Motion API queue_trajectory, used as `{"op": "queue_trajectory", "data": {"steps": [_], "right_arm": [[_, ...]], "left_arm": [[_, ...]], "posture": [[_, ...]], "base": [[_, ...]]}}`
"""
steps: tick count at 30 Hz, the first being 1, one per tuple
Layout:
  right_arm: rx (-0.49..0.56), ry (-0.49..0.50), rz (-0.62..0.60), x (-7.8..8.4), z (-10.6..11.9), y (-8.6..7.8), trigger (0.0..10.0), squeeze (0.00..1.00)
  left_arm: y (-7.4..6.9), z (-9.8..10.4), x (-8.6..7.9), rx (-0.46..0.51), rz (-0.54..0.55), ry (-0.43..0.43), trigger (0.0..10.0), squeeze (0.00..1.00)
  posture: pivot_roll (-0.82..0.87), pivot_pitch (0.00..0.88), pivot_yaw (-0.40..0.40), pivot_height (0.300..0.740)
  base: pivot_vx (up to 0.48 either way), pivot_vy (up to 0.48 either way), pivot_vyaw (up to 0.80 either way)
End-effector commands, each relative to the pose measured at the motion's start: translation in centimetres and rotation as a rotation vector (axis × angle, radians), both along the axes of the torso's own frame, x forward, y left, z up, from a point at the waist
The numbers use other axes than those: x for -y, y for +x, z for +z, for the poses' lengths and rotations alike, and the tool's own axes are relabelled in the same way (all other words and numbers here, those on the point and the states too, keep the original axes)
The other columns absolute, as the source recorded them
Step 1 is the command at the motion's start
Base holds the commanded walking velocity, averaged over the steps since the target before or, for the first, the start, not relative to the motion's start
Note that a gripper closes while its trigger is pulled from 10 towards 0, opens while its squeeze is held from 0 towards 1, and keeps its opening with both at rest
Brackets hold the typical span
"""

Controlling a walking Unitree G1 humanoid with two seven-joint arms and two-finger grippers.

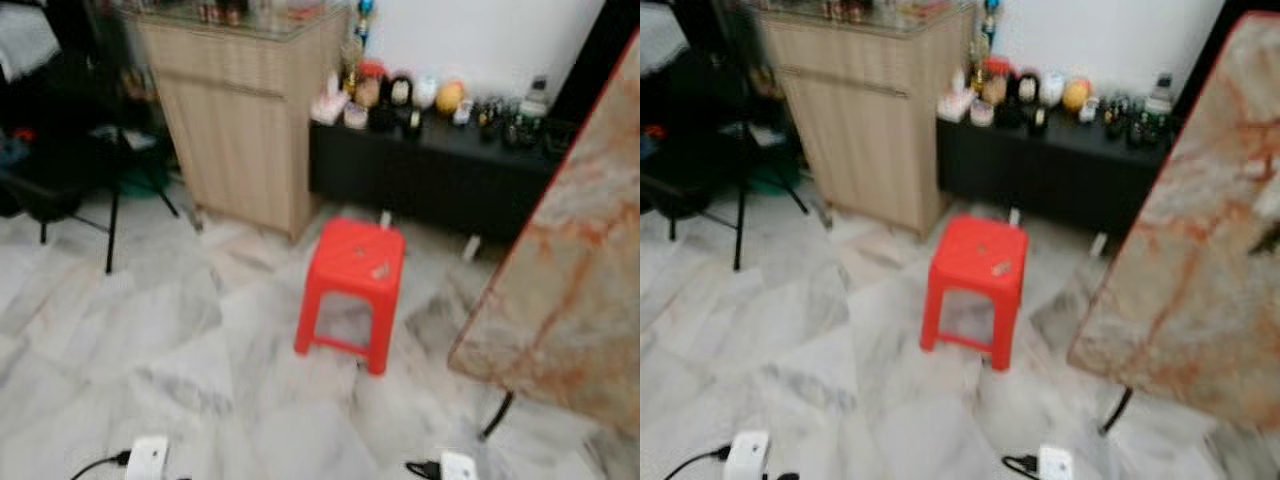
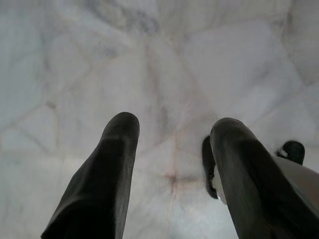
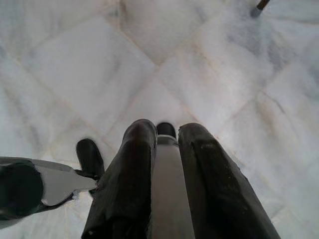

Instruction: Hang keys on a hook

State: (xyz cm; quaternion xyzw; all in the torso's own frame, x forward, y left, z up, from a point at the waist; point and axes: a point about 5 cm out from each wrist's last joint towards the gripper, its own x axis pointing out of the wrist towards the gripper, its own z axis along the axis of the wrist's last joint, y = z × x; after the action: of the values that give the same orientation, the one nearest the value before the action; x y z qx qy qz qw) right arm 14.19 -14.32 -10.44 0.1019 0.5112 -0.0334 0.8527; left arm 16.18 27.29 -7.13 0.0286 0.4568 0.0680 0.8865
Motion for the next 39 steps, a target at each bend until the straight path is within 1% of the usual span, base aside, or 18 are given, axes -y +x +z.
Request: {"op": "queue_trajectory", "data": {"steps": [1,11,13,14,16,18,19,21,24,26,27,28,29,30,32,33,36,39], "right_arm": [[0.002,-0.010,0.006,0.3,0.1,0.2,10.0,0.00],[0.010,-0.014,0.008,0.2,0.1,0.4,10.0,0.00],[0.038,-0.030,-0.015,0.4,0.3,0.6,10.0,0.00],[0.063,-0.087,-0.043,0.7,0.4,0.7,10.0,0.00],[0.070,-0.143,-0.077,1.0,0.5,0.7,10.0,0.00],[0.065,-0.213,-0.067,1.3,0.5,0.7,10.0,0.00],[0.065,-0.213,-0.067,1.3,0.5,0.7,10.0,0.00],[0.069,-0.283,-0.045,1.6,0.6,0.8,10.0,0.00],[0.110,-0.314,-0.018,1.7,0.8,1.1,10.0,0.00],[0.216,-0.341,0.035,1.7,1.4,1.9,10.0,0.00],[0.229,-0.341,0.035,1.7,1.5,1.9,10.0,0.00],[0.353,-0.373,0.015,4.2,2.8,3.5,10.0,0.00],[0.391,-0.385,0.015,5.1,3.3,3.9,10.0,0.00],[0.391,-0.385,0.015,5.1,3.3,3.9,10.0,0.00],[0.576,-0.378,-0.016,4.5,5.5,6.7,10.0,0.00],[0.608,-0.350,-0.028,4.1,6.0,7.4,10.0,0.00],[0.629,-0.286,-0.042,3.4,6.4,8.4,10.0,0.00],[0.698,-0.189,-0.027,2.3,7.3,9.6,10.0,0.00]], "left_arm": [[-0.6,-0.6,0.8,-0.034,-0.006,-0.023,10.0,0.00],[-0.5,-0.5,0.7,-0.022,0.004,-0.018,10.0,0.00],[-0.5,-0.5,0.7,-0.020,0.005,-0.017,10.0,0.00],[-0.4,-0.5,0.7,-0.020,0.004,-0.017,10.0,0.00],[-0.4,-0.5,0.7,-0.019,0.004,-0.016,10.0,0.00],[-0.4,-0.4,0.7,-0.019,0.002,-0.016,10.0,0.00],[-0.4,-0.4,0.7,-0.019,0.002,-0.016,10.0,0.00],[-0.4,-0.5,0.7,-0.018,0.001,-0.016,10.0,0.00],[-0.4,-0.4,0.7,-0.017,0.002,-0.016,10.0,0.00],[-0.4,-0.4,0.7,-0.016,0.003,-0.016,10.0,0.00],[-0.4,-0.4,0.7,-0.016,0.003,-0.015,10.0,0.00],[-0.4,-0.4,0.7,-0.016,0.003,-0.015,10.0,0.00],[-0.4,-0.4,0.7,-0.016,0.003,-0.014,10.0,0.00],[-0.4,-0.4,0.7,-0.016,0.003,-0.014,10.0,0.00],[-0.4,-0.4,0.6,-0.017,0.002,-0.013,10.0,0.00],[-0.4,-0.4,0.6,-0.017,0.002,-0.013,10.0,0.00],[-0.4,-0.4,0.6,-0.017,0.001,-0.013,10.0,0.00],[-0.4,-0.4,0.6,-0.014,0.006,-0.012,10.0,0.00]], "posture": [[0.06,0.000,-0.042,0.740],[0.07,0.000,-0.043,0.740],[0.07,0.000,-0.041,0.740],[0.06,0.000,-0.040,0.740],[0.06,0.000,-0.039,0.740],[0.05,0.000,-0.039,0.740],[0.05,0.000,-0.039,0.740],[0.06,0.000,-0.040,0.740],[0.06,0.000,-0.040,0.740],[0.05,0.000,-0.039,0.740],[0.05,0.000,-0.039,0.740],[0.05,0.000,-0.038,0.740],[0.05,0.000,-0.038,0.740],[0.05,0.000,-0.038,0.740],[0.04,0.000,-0.038,0.740],[0.04,0.000,-0.038,0.740],[0.05,0.000,-0.037,0.740],[0.05,0.000,-0.039,0.740]], "base": [[0.000,0.000,-0.74],[0.000,0.000,-0.73],[0.000,0.000,-0.22],[0.000,0.000,0.00],[0.000,0.000,0.00],[0.000,0.000,0.00],[0.000,0.000,0.00],[0.000,0.000,0.00],[0.000,0.000,0.00],[0.000,0.000,0.00],[0.000,0.000,0.00],[0.000,0.000,0.00],[0.000,0.000,0.00],[0.000,0.000,0.00],[0.000,0.000,0.00],[0.000,0.000,0.00],[0.000,0.000,0.00],[0.000,0.000,0.00]]}}
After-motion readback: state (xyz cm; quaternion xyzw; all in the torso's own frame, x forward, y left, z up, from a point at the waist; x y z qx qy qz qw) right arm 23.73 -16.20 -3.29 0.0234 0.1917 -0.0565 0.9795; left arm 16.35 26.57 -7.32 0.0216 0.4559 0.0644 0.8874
